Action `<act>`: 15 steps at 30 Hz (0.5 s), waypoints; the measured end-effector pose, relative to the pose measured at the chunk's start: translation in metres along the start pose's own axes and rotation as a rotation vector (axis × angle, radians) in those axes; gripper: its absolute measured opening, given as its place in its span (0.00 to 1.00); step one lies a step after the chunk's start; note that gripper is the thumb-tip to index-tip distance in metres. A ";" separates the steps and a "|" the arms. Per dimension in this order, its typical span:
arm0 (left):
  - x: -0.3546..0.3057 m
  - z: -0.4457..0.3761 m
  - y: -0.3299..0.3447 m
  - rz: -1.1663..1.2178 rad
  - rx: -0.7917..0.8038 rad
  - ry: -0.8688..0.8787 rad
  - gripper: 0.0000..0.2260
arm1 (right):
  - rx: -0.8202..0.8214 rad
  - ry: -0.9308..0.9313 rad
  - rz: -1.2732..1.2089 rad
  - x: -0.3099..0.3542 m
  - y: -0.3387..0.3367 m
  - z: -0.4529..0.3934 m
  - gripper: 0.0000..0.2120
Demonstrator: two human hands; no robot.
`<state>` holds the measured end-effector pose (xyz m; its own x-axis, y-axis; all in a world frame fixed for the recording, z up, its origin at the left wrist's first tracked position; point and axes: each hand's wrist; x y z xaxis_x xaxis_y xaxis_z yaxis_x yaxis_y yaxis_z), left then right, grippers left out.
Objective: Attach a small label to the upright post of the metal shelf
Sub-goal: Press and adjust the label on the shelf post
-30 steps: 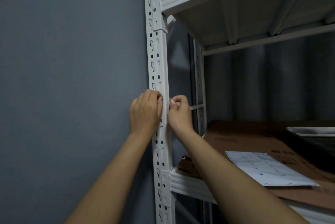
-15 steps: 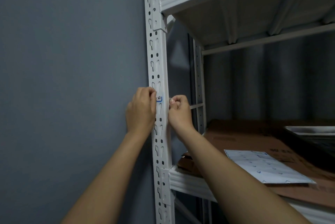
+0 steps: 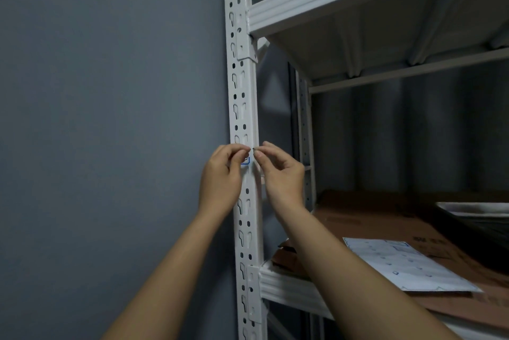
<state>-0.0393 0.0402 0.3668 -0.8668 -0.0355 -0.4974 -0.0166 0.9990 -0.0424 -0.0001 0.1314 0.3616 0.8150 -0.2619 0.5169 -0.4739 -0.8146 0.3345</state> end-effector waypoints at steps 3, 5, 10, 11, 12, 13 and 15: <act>-0.005 0.002 0.000 0.071 -0.001 -0.030 0.13 | 0.011 -0.006 -0.014 0.007 0.001 -0.001 0.07; -0.008 0.004 0.000 0.094 -0.005 -0.046 0.14 | 0.014 -0.019 -0.011 0.010 0.001 -0.001 0.07; -0.015 0.011 -0.001 0.141 0.028 -0.089 0.13 | 0.024 -0.065 0.080 0.012 -0.001 0.000 0.05; -0.016 0.012 0.000 0.132 0.045 -0.089 0.13 | 0.026 -0.078 0.103 0.013 -0.001 0.001 0.05; -0.017 0.014 0.000 0.111 0.059 -0.079 0.11 | 0.033 -0.086 0.123 0.014 -0.002 0.001 0.06; -0.017 0.015 0.000 0.076 0.064 -0.057 0.10 | 0.045 -0.087 0.135 0.016 -0.002 0.000 0.06; -0.017 0.015 -0.003 0.020 0.056 -0.019 0.09 | 0.084 -0.064 0.120 0.020 -0.004 -0.001 0.07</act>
<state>-0.0173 0.0371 0.3624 -0.8571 -0.0170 -0.5148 0.0287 0.9963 -0.0806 0.0175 0.1304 0.3713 0.7752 -0.3903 0.4967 -0.5417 -0.8152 0.2049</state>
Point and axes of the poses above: each hand's wrist, its own z-axis away from the middle knuckle, its own y-axis out of the palm, x = y × z, and after that the axes turned 7 degrees about -y, right-handed
